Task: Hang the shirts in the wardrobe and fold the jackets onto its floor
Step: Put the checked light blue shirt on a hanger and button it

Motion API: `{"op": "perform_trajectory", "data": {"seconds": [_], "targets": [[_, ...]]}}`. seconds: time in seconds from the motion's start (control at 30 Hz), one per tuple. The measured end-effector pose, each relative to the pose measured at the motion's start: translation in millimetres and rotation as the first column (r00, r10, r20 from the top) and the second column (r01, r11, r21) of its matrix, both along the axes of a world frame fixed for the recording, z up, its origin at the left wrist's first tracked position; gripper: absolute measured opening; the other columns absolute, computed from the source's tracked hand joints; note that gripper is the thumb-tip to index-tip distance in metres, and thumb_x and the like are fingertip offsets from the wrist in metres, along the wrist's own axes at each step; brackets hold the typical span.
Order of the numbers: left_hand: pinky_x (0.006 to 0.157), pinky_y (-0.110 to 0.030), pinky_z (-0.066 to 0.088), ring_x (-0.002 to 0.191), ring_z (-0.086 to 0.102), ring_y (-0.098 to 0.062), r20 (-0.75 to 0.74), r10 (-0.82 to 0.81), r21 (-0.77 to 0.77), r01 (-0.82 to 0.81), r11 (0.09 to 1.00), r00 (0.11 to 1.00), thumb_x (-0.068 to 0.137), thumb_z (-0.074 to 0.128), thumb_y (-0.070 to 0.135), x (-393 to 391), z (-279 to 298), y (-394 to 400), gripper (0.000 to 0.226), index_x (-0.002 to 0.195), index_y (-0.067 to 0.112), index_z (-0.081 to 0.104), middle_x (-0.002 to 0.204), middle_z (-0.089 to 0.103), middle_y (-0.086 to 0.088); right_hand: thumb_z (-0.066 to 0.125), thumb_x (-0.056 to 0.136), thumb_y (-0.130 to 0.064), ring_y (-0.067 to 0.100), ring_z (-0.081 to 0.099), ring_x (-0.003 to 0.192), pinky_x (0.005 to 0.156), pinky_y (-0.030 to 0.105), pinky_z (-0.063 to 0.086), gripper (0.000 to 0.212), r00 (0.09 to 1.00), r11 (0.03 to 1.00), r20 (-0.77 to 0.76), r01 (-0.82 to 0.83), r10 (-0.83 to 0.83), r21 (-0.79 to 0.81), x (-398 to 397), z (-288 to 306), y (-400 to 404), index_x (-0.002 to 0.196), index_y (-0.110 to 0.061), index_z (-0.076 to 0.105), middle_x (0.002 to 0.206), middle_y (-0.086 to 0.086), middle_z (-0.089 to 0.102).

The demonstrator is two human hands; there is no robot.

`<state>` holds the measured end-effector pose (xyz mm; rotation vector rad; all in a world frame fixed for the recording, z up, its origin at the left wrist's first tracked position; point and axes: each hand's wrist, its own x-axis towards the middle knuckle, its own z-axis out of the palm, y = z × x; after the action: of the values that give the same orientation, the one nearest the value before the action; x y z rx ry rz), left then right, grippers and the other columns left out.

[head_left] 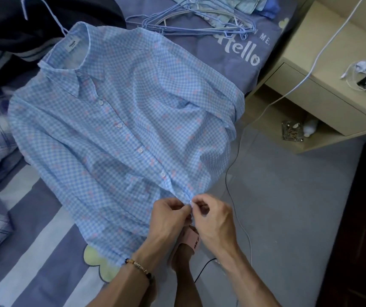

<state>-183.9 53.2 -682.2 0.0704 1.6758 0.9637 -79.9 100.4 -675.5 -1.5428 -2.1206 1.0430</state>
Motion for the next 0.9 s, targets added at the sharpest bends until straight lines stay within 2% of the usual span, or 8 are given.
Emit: {"op": "perform_trajectory", "data": {"seconds": [0.1,0.23,0.37,0.47,0.57,0.67,0.8,0.9], "targets": [[0.077,-0.060,0.057,0.083,0.069,-0.046,-0.012,0.009,0.012,-0.009,1.000,1.000,0.084,0.067,0.002,1,1,-2,0.011,0.076,-0.005,0.070,0.080,0.070,-0.029,0.072,0.081,-0.002,-0.002,0.064,0.069,0.063,0.004,0.044,0.013,1.000,0.998,-0.017,0.016,-0.018,-0.069,1,-1,0,0.078,-0.014,0.072,0.068,-0.015,0.065],[0.076,-0.062,0.056,0.069,0.066,-0.033,-0.025,0.019,0.034,-0.018,0.999,1.000,0.085,0.067,0.000,3,1,-3,0.020,0.066,-0.005,0.064,0.078,0.063,-0.036,0.073,0.081,-0.001,-0.007,0.063,0.067,0.062,0.001,0.040,0.012,0.999,0.995,-0.033,0.038,-0.041,-0.092,2,-1,2,0.076,-0.012,0.072,0.065,-0.016,0.064],[0.080,-0.063,0.052,0.069,0.060,-0.028,0.009,0.018,0.062,-0.019,0.998,1.000,0.083,0.069,0.000,4,7,-2,0.019,0.066,-0.005,0.063,0.071,0.062,-0.032,0.072,0.080,-0.001,-0.005,0.064,0.067,0.063,0.002,0.042,0.014,0.996,0.992,-0.043,0.068,-0.073,-0.107,1,-2,2,0.074,-0.014,0.072,0.064,-0.015,0.065],[0.084,-0.052,0.055,0.071,0.062,-0.026,0.040,-0.013,0.079,0.010,0.997,0.999,0.083,0.071,0.001,-1,10,-3,0.014,0.071,-0.005,0.069,0.070,0.066,-0.020,0.072,0.083,-0.004,-0.002,0.065,0.067,0.062,0.006,0.045,0.016,0.992,0.973,-0.068,0.086,-0.103,-0.212,5,-4,7,0.075,-0.018,0.073,0.068,-0.013,0.069],[0.077,-0.034,0.059,0.068,0.067,-0.019,0.074,-0.039,0.086,0.033,0.996,0.997,0.088,0.069,0.001,-9,8,-1,0.013,0.076,-0.002,0.069,0.066,0.068,-0.012,0.069,0.086,-0.004,-0.002,0.066,0.071,0.063,0.006,0.045,0.017,0.990,0.952,-0.091,0.078,-0.109,-0.295,7,-3,10,0.079,-0.018,0.075,0.074,-0.011,0.071],[0.072,-0.031,0.059,0.063,0.065,-0.015,0.044,-0.050,0.079,0.046,0.996,0.998,0.086,0.074,0.009,-11,7,1,0.014,0.074,0.003,0.070,0.062,0.068,-0.007,0.062,0.089,0.000,-0.006,0.065,0.077,0.065,0.005,0.045,0.022,0.989,0.944,-0.091,0.077,-0.112,-0.322,7,-2,8,0.087,-0.017,0.075,0.081,-0.013,0.070],[0.065,-0.024,0.056,0.066,0.064,-0.012,0.049,-0.022,0.034,0.021,0.999,0.999,0.087,0.074,0.015,-11,6,1,0.019,0.070,0.008,0.070,0.068,0.067,-0.007,0.070,0.086,-0.010,-0.001,0.063,0.079,0.065,0.006,0.043,0.010,0.995,0.973,-0.091,0.007,-0.029,-0.231,4,0,4,0.088,-0.019,0.072,0.081,-0.013,0.068],[0.061,-0.021,0.054,0.067,0.062,-0.012,0.070,-0.004,0.012,0.003,1.000,0.998,0.088,0.073,0.015,-13,5,2,0.017,0.073,0.007,0.069,0.071,0.065,-0.008,0.070,0.086,-0.010,0.004,0.061,0.075,0.064,0.006,0.043,0.014,0.999,0.993,-0.040,-0.039,0.035,-0.109,-3,-3,2,0.080,-0.022,0.069,0.076,-0.013,0.064]]}}
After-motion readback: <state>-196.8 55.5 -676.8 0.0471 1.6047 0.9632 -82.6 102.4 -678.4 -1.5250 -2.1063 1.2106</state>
